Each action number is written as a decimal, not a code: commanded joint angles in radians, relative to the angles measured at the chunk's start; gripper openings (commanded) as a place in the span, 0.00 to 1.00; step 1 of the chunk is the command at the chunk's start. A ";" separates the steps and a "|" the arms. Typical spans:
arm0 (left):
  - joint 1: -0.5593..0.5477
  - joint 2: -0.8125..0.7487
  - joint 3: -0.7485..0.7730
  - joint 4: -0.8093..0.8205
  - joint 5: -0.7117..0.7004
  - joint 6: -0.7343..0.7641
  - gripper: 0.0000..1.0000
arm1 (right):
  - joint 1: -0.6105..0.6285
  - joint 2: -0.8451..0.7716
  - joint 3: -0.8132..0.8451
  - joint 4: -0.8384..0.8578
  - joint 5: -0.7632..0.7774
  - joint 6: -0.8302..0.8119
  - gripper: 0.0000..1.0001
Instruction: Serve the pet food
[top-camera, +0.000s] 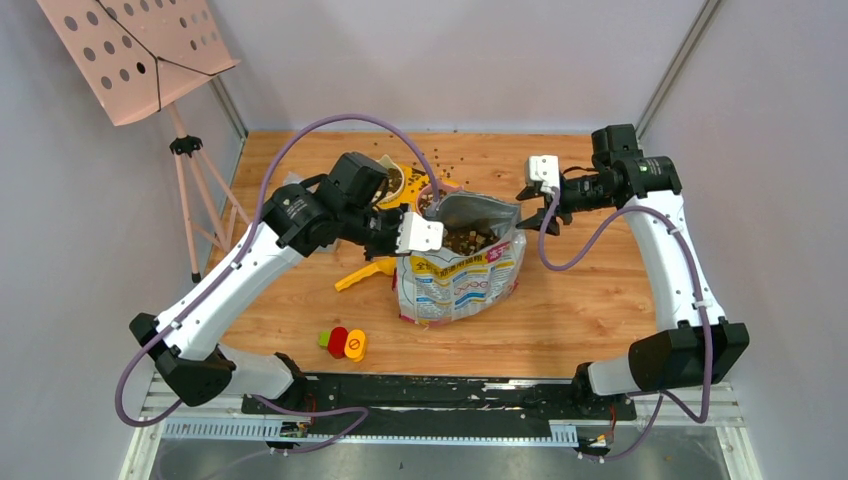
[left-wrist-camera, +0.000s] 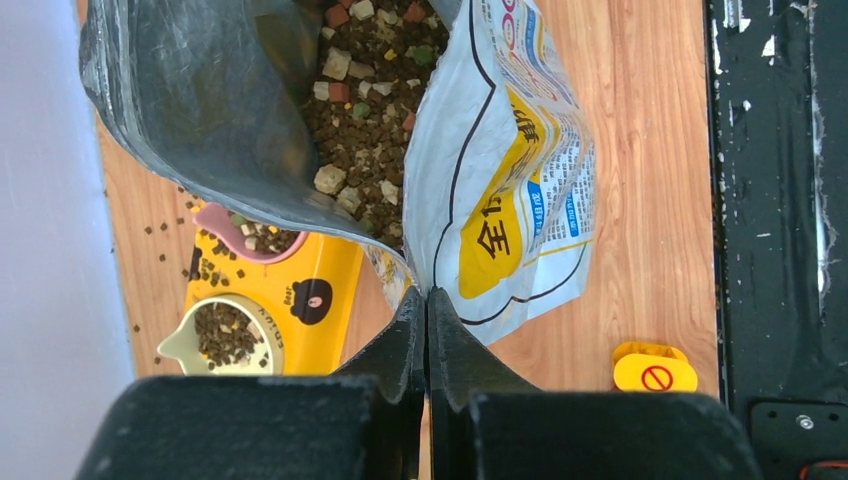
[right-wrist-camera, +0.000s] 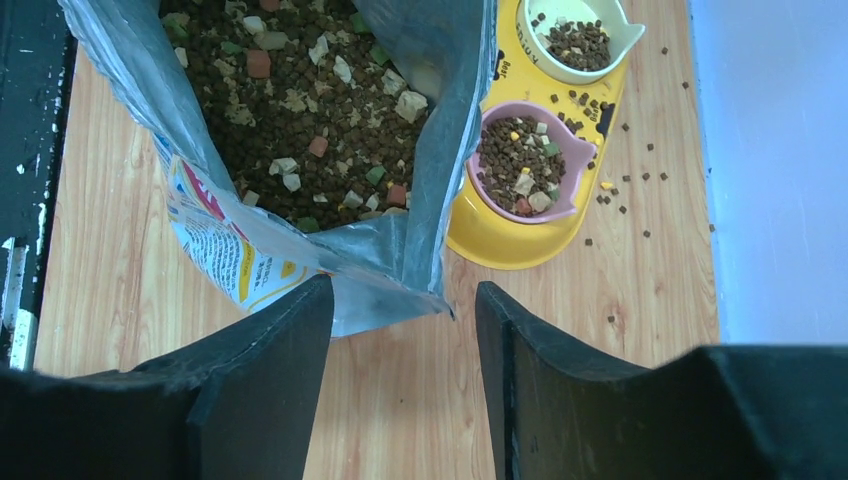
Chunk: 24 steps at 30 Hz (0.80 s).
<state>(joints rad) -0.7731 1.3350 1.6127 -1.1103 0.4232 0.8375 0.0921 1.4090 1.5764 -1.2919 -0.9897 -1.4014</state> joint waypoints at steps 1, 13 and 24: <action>0.014 -0.082 0.021 0.175 0.006 0.057 0.00 | 0.029 0.020 0.018 0.023 -0.035 -0.034 0.52; 0.193 -0.097 -0.045 0.134 0.116 -0.003 0.45 | 0.070 -0.011 0.064 -0.057 0.100 0.143 0.00; 0.203 -0.028 -0.106 0.146 0.284 -0.035 0.55 | 0.072 -0.119 -0.008 0.010 0.124 0.291 0.00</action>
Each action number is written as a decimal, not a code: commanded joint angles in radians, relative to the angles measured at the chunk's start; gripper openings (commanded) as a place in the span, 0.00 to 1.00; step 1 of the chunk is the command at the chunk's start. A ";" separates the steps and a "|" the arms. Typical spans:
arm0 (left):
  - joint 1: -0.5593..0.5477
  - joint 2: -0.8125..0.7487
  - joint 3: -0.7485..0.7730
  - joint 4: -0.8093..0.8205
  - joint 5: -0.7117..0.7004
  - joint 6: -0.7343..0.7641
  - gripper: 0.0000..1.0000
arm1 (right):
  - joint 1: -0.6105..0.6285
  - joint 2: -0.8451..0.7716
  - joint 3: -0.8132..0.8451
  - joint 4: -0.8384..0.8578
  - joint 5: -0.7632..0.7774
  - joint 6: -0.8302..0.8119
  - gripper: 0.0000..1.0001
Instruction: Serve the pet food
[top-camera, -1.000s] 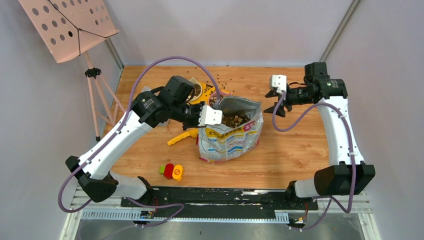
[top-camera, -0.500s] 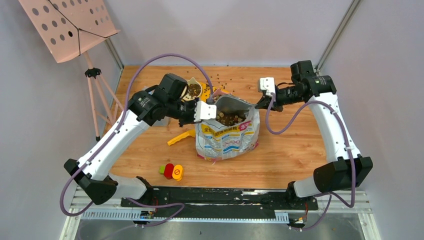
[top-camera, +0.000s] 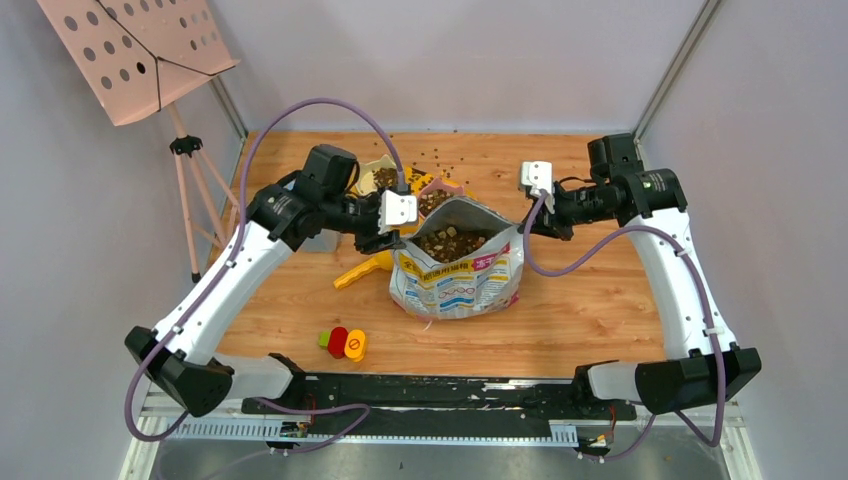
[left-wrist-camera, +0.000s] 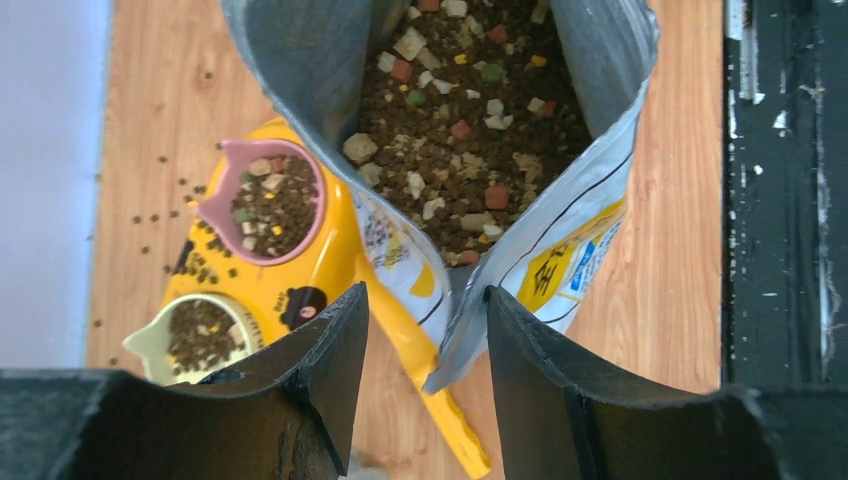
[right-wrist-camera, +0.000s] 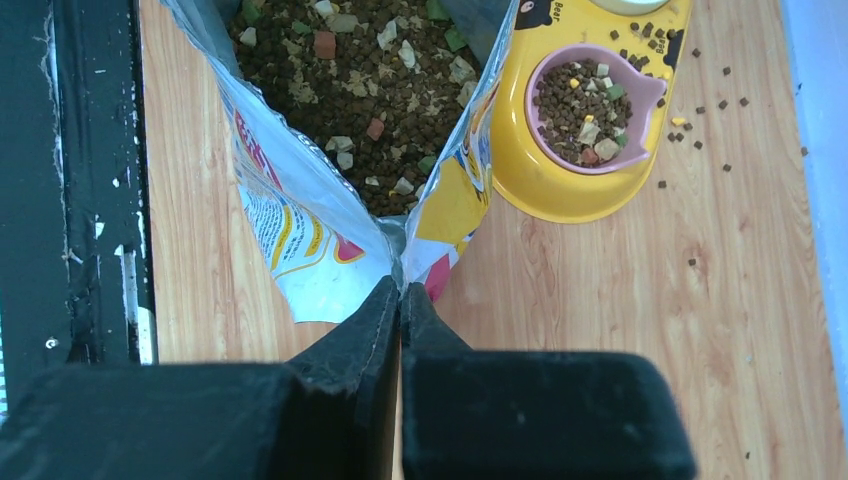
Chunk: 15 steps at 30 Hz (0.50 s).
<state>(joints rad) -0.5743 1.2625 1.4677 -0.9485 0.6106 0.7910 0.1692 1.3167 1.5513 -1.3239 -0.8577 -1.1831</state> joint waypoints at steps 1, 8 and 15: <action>0.005 0.060 0.049 -0.043 0.117 0.035 0.55 | -0.005 -0.024 0.018 0.043 -0.007 0.084 0.00; 0.027 0.016 0.138 -0.275 0.024 0.159 0.61 | -0.005 -0.042 -0.006 0.062 0.012 0.134 0.00; 0.031 0.010 0.006 0.007 0.074 -0.026 0.63 | 0.001 -0.065 -0.034 0.120 0.020 0.192 0.00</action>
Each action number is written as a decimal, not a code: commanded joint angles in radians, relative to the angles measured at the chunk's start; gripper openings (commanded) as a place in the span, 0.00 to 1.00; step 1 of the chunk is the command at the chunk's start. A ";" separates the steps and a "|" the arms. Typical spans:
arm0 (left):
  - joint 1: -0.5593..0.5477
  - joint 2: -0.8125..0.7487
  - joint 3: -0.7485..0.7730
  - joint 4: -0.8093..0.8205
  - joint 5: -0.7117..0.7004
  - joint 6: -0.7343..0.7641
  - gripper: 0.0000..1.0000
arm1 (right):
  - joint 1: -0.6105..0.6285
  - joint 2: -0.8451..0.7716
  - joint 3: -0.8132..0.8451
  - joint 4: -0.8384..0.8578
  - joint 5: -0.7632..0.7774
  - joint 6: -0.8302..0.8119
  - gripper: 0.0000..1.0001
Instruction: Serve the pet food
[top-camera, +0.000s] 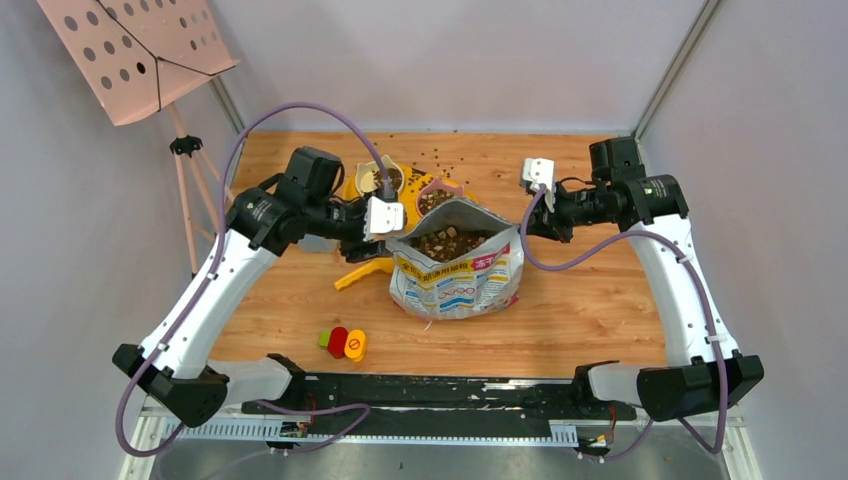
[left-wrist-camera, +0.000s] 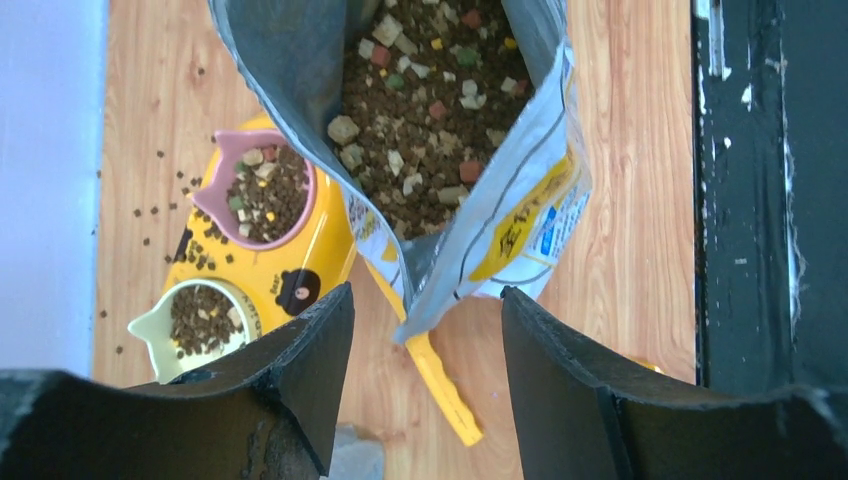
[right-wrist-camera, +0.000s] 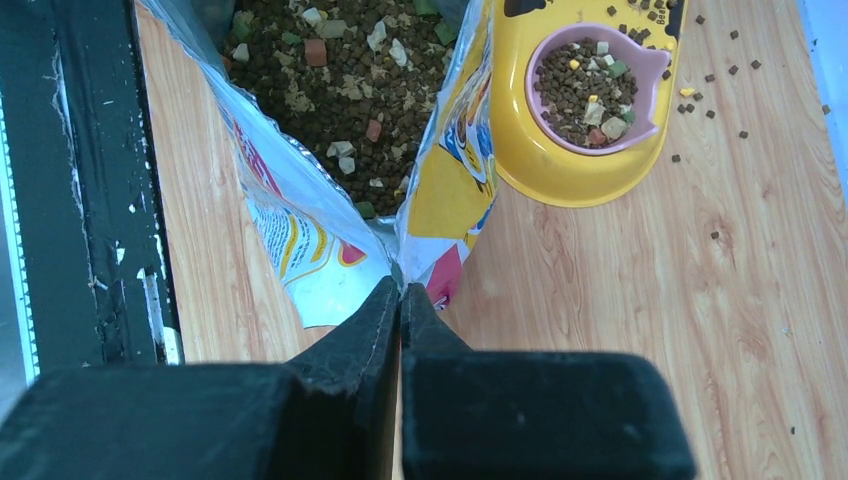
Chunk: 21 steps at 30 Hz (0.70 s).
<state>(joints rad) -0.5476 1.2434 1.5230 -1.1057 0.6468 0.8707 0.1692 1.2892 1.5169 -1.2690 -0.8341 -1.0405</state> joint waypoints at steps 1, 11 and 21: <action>0.004 0.068 -0.041 0.173 0.044 -0.119 0.62 | 0.005 -0.037 0.001 0.069 0.001 0.051 0.00; 0.004 0.135 0.039 0.077 0.104 -0.029 0.30 | 0.014 -0.069 -0.038 0.085 0.076 0.071 0.00; 0.207 0.088 0.081 -0.024 0.023 -0.001 0.00 | -0.299 -0.053 0.038 -0.063 -0.040 -0.037 0.00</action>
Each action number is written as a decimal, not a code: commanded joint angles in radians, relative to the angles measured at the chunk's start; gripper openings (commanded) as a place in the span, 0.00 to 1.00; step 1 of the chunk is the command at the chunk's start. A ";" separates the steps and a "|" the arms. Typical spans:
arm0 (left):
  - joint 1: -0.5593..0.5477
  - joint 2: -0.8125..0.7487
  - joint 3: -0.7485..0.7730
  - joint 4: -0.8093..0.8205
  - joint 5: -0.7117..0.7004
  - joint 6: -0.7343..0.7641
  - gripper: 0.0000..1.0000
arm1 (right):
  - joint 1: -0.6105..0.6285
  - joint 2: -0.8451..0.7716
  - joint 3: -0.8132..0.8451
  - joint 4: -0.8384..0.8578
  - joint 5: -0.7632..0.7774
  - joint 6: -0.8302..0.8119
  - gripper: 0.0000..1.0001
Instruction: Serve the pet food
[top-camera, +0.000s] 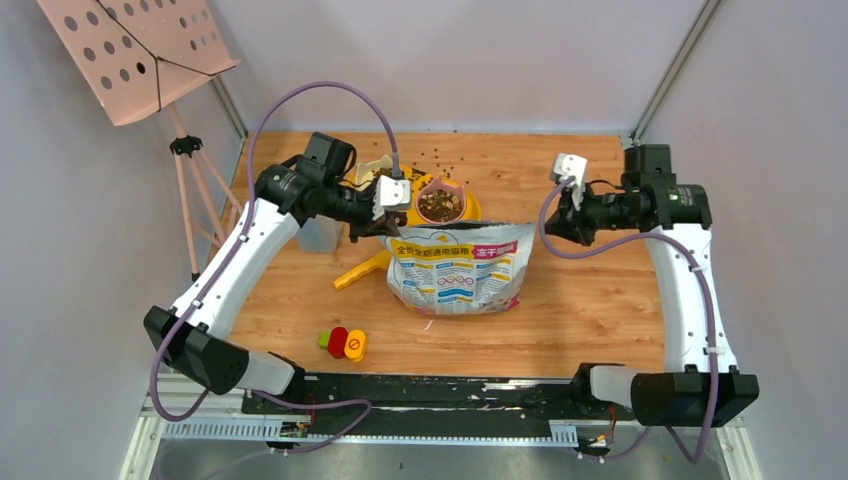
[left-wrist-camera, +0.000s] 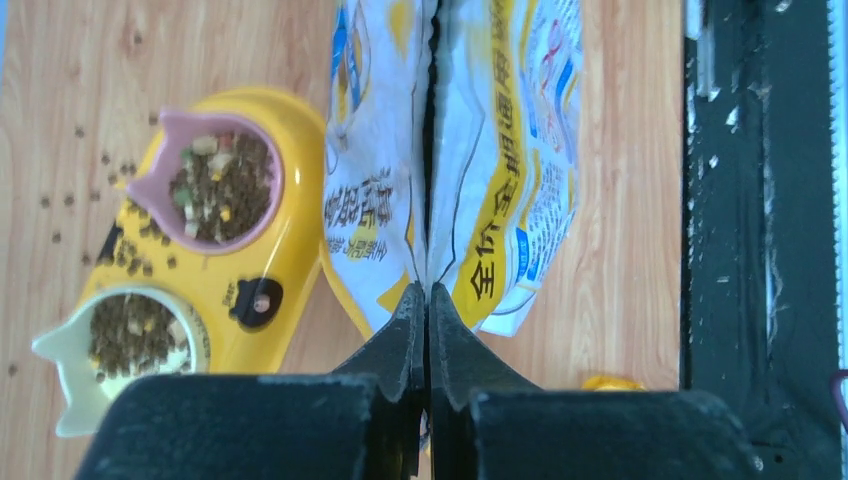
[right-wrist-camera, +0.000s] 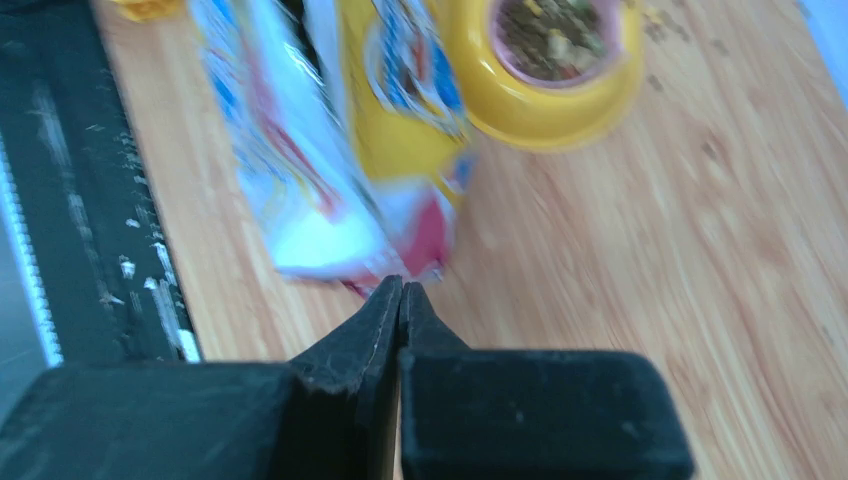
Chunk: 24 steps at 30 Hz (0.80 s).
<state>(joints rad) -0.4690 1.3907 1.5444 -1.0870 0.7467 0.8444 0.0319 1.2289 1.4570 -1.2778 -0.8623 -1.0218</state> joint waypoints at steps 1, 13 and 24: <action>0.132 -0.061 0.058 -0.041 -0.063 0.015 0.00 | -0.163 0.017 0.104 -0.062 -0.030 -0.041 0.00; 0.090 -0.073 0.034 0.118 0.068 -0.212 0.00 | -0.048 0.002 0.086 -0.035 -0.112 0.034 0.49; 0.090 -0.094 0.052 0.098 0.075 -0.201 0.00 | 0.244 0.087 0.074 0.138 -0.009 0.070 0.75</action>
<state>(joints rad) -0.3737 1.3777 1.5444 -1.0744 0.7349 0.6704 0.2150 1.2545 1.4986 -1.2400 -0.8883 -0.9806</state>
